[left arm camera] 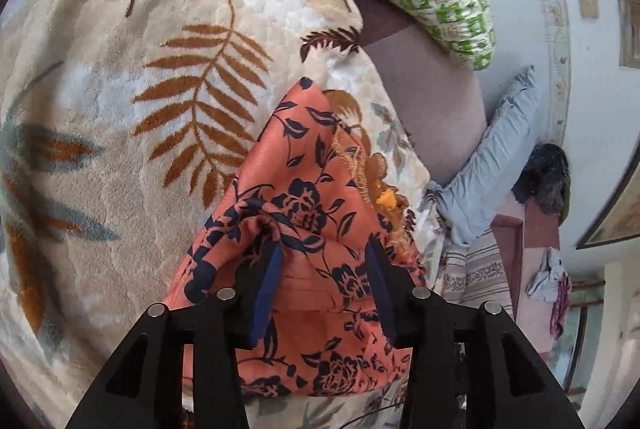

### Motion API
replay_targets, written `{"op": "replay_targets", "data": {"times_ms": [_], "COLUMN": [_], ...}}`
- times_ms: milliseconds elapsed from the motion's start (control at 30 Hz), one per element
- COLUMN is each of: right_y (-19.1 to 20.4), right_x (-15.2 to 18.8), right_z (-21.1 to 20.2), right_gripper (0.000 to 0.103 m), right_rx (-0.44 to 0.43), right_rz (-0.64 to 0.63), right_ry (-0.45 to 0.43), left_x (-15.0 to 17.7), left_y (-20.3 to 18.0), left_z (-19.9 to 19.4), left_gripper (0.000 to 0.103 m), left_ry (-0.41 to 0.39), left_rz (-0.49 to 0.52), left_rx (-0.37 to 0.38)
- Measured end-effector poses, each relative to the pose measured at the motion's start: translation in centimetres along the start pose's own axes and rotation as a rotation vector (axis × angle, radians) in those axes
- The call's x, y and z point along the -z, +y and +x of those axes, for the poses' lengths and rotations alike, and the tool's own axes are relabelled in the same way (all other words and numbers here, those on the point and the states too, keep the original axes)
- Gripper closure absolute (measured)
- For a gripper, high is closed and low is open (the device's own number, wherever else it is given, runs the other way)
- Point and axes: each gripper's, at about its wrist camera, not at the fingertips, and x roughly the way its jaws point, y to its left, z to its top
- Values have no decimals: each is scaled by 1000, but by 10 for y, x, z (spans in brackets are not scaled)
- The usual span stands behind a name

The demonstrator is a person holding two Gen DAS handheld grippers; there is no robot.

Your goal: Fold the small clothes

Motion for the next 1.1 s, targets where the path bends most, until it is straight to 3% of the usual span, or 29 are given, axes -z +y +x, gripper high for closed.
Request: {"op": "replay_targets", "data": {"times_ms": [67,133,233,333,433,467,533,633,733,800,900,967,1033,1100], "right_y": [13,26,39,40,35,34,33,33,33,35,36,36,34,35], "right_x": [4,5,7,2,-8,-10,-12,-14,-11,-9,-9,-12,-13,-13], "right_z": [-7,3,26,45,61,66,78,92,103,108,114,116,115,111], "right_gripper": [38,30,30,30,30,30,30,30,30,30,30,30,30,30], "right_rx": [91,185,302,392,431,441,456,487,495,512,524,537,523,502], "right_rz": [-108,-223,-367,-460,-474,-477,-490,-513,-527,-557,-582,-574,-535,-518], "right_ry": [-45,-17,39,64,77,83,92,106,128,141,147,129,125,124], "left_x": [11,20,36,53,80,90,100,92,79,71,61,35,4,-15], "left_y": [-3,-7,-12,-32,-62,-70,-76,-71,-65,-63,-76,-92,-103,-102], "left_z": [-4,5,20,25,35,39,43,57,78,74,81,82,65,49], "left_gripper": [52,51,51,51,52,52,52,52,52,52,51,61,63,63], "left_ry": [-11,7,49,4,-50,-59,-59,-49,11,34,1,-52,-111,-110], "left_rz": [25,62,158,374,687,766,846,872,922,973,1039,959,794,694], "left_rx": [32,-9,-75,-256,-465,-507,-519,-579,-672,-692,-699,-689,-597,-473]}}
